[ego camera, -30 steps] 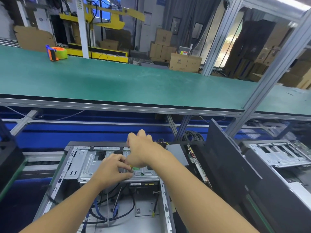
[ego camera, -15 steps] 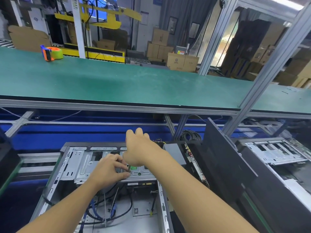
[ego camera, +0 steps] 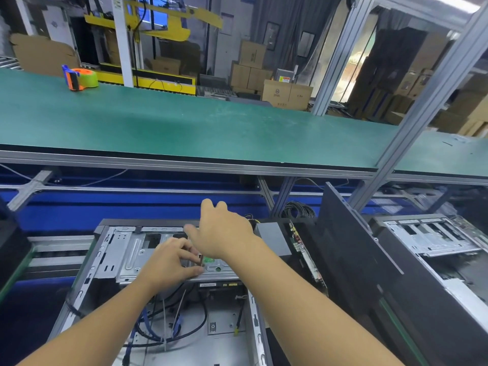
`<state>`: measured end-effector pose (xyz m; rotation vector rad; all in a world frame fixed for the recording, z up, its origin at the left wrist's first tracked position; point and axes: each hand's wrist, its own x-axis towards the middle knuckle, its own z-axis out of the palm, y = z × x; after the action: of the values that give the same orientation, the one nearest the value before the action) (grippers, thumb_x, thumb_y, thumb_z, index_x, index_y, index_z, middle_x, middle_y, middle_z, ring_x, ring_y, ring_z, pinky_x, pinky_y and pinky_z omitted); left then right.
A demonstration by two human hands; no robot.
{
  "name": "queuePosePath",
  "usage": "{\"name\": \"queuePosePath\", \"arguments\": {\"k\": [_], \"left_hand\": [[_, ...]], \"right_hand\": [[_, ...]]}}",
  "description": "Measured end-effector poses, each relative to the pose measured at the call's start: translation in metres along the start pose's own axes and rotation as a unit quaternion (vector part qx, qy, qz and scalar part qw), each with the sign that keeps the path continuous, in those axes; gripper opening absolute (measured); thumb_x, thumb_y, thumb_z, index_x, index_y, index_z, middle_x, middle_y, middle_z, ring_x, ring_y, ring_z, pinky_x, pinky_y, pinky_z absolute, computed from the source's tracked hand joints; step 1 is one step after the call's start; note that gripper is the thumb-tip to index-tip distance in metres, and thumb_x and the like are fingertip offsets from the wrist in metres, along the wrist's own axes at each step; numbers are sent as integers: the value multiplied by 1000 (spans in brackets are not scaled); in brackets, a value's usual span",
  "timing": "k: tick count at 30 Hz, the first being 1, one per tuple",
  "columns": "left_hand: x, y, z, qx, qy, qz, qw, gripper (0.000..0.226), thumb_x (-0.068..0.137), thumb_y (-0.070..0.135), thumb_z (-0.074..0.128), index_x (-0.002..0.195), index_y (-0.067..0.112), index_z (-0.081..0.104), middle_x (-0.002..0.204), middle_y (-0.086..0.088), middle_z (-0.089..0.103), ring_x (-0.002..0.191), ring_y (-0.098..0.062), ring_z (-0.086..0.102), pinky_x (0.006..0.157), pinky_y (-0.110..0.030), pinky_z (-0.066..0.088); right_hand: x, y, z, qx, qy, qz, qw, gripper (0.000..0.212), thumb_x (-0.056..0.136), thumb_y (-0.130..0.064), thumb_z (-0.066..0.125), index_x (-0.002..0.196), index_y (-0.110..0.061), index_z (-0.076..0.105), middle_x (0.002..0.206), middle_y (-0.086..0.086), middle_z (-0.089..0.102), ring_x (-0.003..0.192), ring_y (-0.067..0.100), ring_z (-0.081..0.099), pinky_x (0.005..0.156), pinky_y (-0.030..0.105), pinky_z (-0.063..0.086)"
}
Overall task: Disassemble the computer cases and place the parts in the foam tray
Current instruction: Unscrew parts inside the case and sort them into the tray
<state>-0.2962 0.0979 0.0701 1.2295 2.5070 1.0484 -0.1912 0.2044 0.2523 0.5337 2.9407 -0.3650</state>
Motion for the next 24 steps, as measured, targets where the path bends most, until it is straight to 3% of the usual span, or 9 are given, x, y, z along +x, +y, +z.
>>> {"name": "queuePosePath", "arguments": {"k": [2,5,7,10,15,18,21,24], "left_hand": [[0,-1,1,-3,0,-4,1000,15,70,58,80,74,44,77,95,26,61,103,10,41,88,-22,34],[1,-2,2,3,0,-5,1000,18,69,61,78,76,44,77,97,27,61,104,11,40,87,-19,33],[0,-2,2,4,3,-4,1000,15,69,59,79,75,46,76,94,28,60,105,13,39,85,-16,32],[0,0,1,17,7,6,1000,10,69,55,82,74,49,75,89,29,56,103,14,38,80,-14,31],[-1,0,-1,5,-3,8,1000,11,71,54,82,71,55,71,94,26,60,102,10,41,85,-18,33],[-1,0,-1,5,-2,3,1000,10,71,57,81,73,52,73,95,26,61,104,11,40,86,-15,30],[0,0,1,6,-1,2,1000,11,71,56,81,78,48,77,97,28,60,106,14,37,86,-12,28],[-1,1,0,6,3,0,1000,9,71,55,82,73,50,75,94,28,58,105,14,38,85,-12,30]], "right_hand": [[0,-1,1,11,13,12,1000,47,105,-47,37,133,-10,37,124,16,49,99,36,55,68,41,36],[1,-1,0,24,12,-5,1000,28,104,-24,45,127,-8,39,122,17,50,92,34,53,70,41,40],[1,-1,-4,50,-21,-11,998,29,99,-16,50,125,-9,41,125,16,46,103,36,52,75,41,42],[1,-3,-9,52,-78,-10,996,37,95,-18,54,129,-13,41,134,12,39,124,35,38,82,42,40],[1,-2,-3,15,-11,29,999,48,102,-48,42,133,-12,35,123,14,45,100,36,53,67,41,36],[2,-1,0,13,13,13,1000,31,106,-32,41,126,-9,37,113,15,56,88,32,53,65,40,38],[2,-1,-5,34,-27,-16,999,31,97,-12,51,125,-8,39,123,16,48,103,34,48,73,40,37],[1,-2,-8,44,-66,-19,997,35,93,-13,55,124,-11,40,126,13,37,120,33,35,76,42,34]]}}
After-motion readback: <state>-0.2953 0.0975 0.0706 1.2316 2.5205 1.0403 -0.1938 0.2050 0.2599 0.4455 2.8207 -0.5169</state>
